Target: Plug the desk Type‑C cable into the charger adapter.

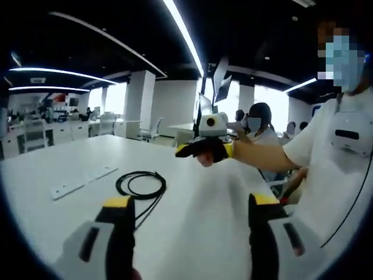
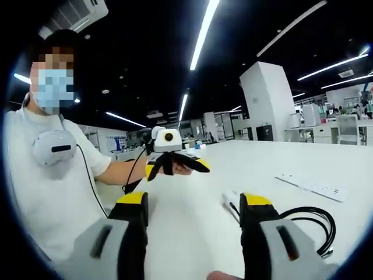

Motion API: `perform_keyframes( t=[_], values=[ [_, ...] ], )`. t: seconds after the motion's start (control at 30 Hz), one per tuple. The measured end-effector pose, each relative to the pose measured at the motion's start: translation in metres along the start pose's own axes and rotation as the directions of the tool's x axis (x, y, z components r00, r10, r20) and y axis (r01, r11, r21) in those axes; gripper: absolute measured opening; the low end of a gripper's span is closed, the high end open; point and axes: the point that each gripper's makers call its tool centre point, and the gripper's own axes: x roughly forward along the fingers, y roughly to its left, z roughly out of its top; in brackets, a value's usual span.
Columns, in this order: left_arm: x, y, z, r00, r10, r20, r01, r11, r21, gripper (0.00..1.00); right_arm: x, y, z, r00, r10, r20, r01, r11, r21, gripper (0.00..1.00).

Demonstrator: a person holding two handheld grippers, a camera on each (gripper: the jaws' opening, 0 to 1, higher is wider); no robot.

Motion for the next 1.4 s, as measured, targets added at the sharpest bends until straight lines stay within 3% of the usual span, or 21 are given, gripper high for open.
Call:
perform_keyframes(
  t=[0.57, 1.4],
  values=[
    [-0.007, -0.015, 0.000, 1.000, -0.018, -0.022, 0.018, 0.999, 0.026, 0.87, 0.001, 0.015, 0.007, 1.000, 0.013, -0.021, -0.014, 0.999, -0.039, 0.72],
    [-0.018, -0.034, -0.006, 0.997, 0.002, -0.075, 0.004, 0.997, 0.079, 0.93, 0.003, 0.041, -0.005, 0.995, 0.028, -0.094, -0.037, 0.995, -0.093, 0.81]
  ],
)
